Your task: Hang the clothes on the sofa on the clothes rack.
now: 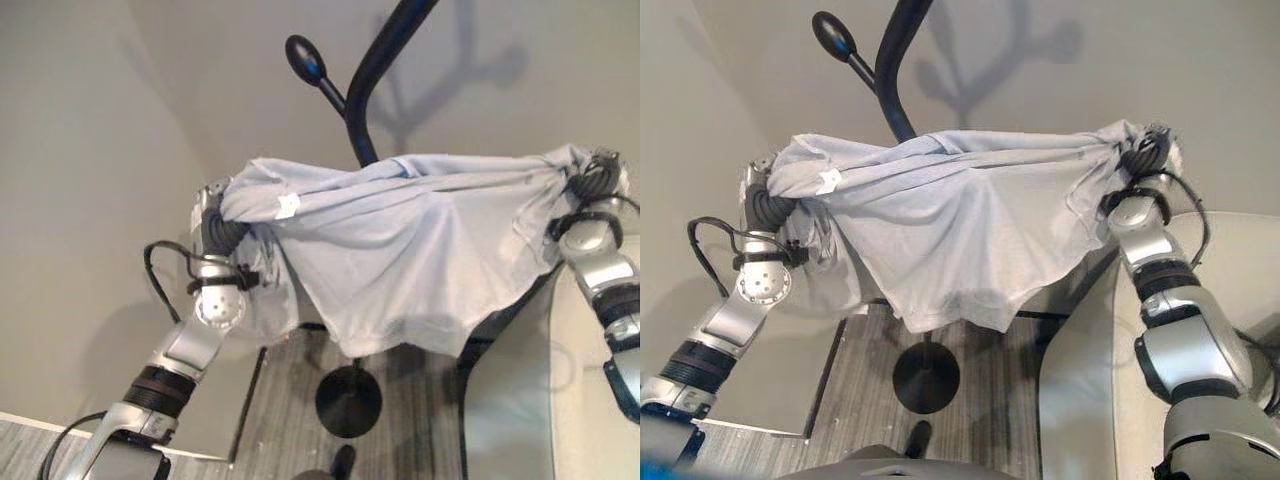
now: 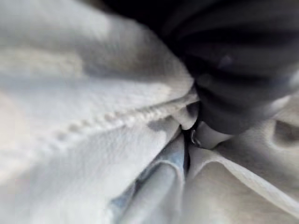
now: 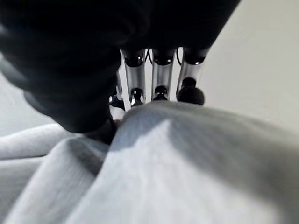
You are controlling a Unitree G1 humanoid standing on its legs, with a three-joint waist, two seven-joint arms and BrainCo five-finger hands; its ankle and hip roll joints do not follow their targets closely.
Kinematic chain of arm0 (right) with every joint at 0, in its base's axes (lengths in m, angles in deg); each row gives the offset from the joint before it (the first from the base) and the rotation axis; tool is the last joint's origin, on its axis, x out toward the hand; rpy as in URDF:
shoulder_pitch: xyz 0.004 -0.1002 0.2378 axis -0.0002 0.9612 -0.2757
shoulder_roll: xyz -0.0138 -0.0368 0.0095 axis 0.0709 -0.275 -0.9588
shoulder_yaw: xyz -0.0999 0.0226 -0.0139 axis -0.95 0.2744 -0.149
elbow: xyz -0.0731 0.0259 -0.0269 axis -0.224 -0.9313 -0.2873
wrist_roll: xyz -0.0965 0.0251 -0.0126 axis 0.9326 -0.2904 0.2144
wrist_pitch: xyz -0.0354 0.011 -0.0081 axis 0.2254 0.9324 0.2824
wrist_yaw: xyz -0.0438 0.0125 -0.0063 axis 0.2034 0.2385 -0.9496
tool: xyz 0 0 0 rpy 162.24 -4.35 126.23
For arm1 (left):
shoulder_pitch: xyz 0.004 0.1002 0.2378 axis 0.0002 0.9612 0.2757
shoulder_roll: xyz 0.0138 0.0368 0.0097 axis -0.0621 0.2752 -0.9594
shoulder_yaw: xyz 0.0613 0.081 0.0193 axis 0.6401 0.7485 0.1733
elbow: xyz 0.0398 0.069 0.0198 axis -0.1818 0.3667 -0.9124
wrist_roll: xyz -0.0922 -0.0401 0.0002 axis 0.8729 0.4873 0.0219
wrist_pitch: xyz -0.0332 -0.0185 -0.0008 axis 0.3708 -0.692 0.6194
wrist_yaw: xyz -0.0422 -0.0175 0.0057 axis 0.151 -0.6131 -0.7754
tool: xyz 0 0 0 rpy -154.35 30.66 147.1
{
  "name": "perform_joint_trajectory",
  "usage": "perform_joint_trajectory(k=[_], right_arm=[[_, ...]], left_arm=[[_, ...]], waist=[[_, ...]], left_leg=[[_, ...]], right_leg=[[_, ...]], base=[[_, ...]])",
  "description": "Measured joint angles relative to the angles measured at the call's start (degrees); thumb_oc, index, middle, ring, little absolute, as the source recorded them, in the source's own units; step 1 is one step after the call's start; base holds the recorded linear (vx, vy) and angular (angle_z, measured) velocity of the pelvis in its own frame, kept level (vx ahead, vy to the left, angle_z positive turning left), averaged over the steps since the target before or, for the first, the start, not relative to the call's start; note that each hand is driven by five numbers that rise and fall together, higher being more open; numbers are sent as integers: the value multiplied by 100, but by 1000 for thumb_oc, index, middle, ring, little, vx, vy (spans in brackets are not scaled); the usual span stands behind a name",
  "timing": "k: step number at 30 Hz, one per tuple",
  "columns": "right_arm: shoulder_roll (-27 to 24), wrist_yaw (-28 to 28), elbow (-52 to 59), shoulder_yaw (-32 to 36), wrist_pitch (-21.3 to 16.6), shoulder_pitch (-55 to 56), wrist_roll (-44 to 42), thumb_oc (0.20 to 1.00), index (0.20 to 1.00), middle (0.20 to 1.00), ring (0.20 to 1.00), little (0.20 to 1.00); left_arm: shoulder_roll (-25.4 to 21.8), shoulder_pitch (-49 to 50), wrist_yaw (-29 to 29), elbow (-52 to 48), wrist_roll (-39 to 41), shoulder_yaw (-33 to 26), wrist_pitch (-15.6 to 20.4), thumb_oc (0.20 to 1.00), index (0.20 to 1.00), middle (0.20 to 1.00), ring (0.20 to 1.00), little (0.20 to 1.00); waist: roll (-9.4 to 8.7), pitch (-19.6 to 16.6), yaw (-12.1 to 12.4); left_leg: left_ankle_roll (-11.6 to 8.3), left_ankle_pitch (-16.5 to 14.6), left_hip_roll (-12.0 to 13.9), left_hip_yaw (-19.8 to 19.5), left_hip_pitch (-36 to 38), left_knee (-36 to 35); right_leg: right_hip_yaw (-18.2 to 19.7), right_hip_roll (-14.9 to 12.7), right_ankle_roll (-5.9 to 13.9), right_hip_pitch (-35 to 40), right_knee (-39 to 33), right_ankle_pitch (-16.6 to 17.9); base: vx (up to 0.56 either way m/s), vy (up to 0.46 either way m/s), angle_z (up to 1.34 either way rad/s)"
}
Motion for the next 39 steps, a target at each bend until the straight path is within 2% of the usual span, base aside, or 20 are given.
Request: perform_joint_trajectory(k=[2, 5, 7, 9, 10, 15, 23, 24, 25, 26, 29, 32, 34, 39], right_arm=[[422, 31, -2, 2, -4, 214, 37, 200, 200, 200, 200, 200], [1041, 101, -6, -116, -3, 434, 35, 200, 200, 200, 200, 200], [1431, 141, -7, -263, -8, 450, 33, 200, 200, 200, 200, 200], [1684, 152, -7, -321, -17, 453, 30, 200, 200, 200, 200, 200], [1849, 183, -6, -456, -26, 457, 30, 200, 200, 200, 200, 200], [2087, 259, -3, -644, -142, 502, 33, 200, 200, 200, 200, 200], [2451, 266, -3, -664, -254, 871, 25, 200, 200, 200, 200, 200], [2463, 269, 11, -667, -262, 919, 24, 645, 645, 645, 645, 645], [2465, 276, 21, -702, -267, 970, 23, 645, 645, 645, 645, 645], [2465, 297, 32, -764, -277, 1034, 23, 1000, 1000, 1000, 1000, 1000], [2460, 379, 63, -869, -280, 1200, 19, 1000, 1000, 1000, 1000, 1000], [2459, 381, 220, -845, -286, 1338, 20, 1000, 1000, 1000, 1000, 1000], [2452, 379, 222, -628, -281, 1443, 5, 1000, 1000, 1000, 1000, 1000], [2368, 319, 331, -298, -240, 1699, -2, 1000, 1000, 1000, 1000, 1000]], left_arm=[[465, 5, -25, 361, 27, 208, 6, 200, 200, 200, 200, 200], [1098, 55, -109, 903, 373, 595, 4, 200, 200, 200, 200, 200], [1324, 59, -284, 1181, 668, 1039, 3, 200, 200, 200, 200, 200], [1481, 59, -377, 1340, 773, 1241, 18, 200, 200, 200, 200, 200], [1551, 55, -472, 1401, 944, 1300, 30, 1000, 1000, 1000, 1000, 1000], [1674, 42, -647, 1437, 1528, 1295, 86, 1000, 1000, 1000, 1000, 1000], [1712, 94, -670, 1949, 1574, 1293, 173, 1000, 1000, 1000, 1000, 1000], [1719, 144, -669, 2069, 1574, 1270, 201, 1000, 1000, 1000, 1000, 1000], [1729, 223, -667, 2215, 1575, 1265, 216, 1000, 1000, 1000, 1000, 1000], [1732, 339, -668, 2348, 1576, 1266, 236, 1000, 1000, 1000, 1000, 1000], [1722, 714, -667, 2481, 1585, 1204, 237, 1000, 1000, 1000, 1000, 1000], [1822, 1023, -697, 2483, 1897, 818, 250, 1000, 1000, 1000, 1000, 1000], [1962, 1083, -697, 2576, 2432, 378, 278, 1000, 1000, 1000, 1000, 1000], [1958, 1163, -659, 2700, 2724, -121, 295, 1000, 1000, 1000, 1000, 1000]], waist=[[81, 121, -30], [103, 158, -127], [110, 215, -195], [125, 233, -271], [126, 235, -304], [183, 272, -295], [231, 301, -270], [231, 301, -269], [231, 301, -264], [231, 301, -266], [233, 302, -248], [239, 304, -201], [242, 303, -148], [243, 301, -139]], left_leg=[[-29, 25, 29, -2, 11, -3], [-30, 35, 33, -14, 13, -2], [-28, 37, 41, -9, 11, -2], [-27, 37, 35, -9, 10, -3], [-27, 37, 37, 2, 7, -10], [-26, 38, 47, -1, -5, -22], [-28, 36, 44, -26, -5, -26], [-29, 36, 43, -33, -4, -27], [-29, 36, 39, -46, -5, -26], [-29, 36, 35, -61, -1, -26], [-30, 35, 22, -127, 5, -26], [-31, 34, 27, -130, 6, -27], [-36, 29, 33, -129, 9, -31], [-34, 30, 40, -119, 38, -41]], right_leg=[[-2, 35, -69, 34, -35, 42], [0, 44, -79, 39, -37, 48], [14, 43, -88, 29, -38, 54], [17, 35, -88, 29, -34, 54], [25, 33, -88, 13, -36, 54], [19, 42, -88, -21, -11, 53], [-10, 51, -88, -12, -11, 53], [-15, 52, -88, -8, -11, 53], [-22, 55, -88, -6, -12, 53], [-34, 58, -88, 6, -13, 53], [-87, 57, -88, 41, -25, 53], [-103, 60, -88, 41, -25, 53], [-98, 61, -88, 39, -24, 53], [-68, 60, -88, 53, -14, 53]], base=[[-54, 10, 2], [-24, -1, 1], [-32, -5, -4], [-32, -5, -2], [-35, -6, -4], [-13, -3, -1], [0, 0, 0], [0, 0, 0], [2, -1, 4], [-1, 5, 8], [4, 9, 12], [0, 4, 2], [0, 0, 0], [1, -2, -1]])
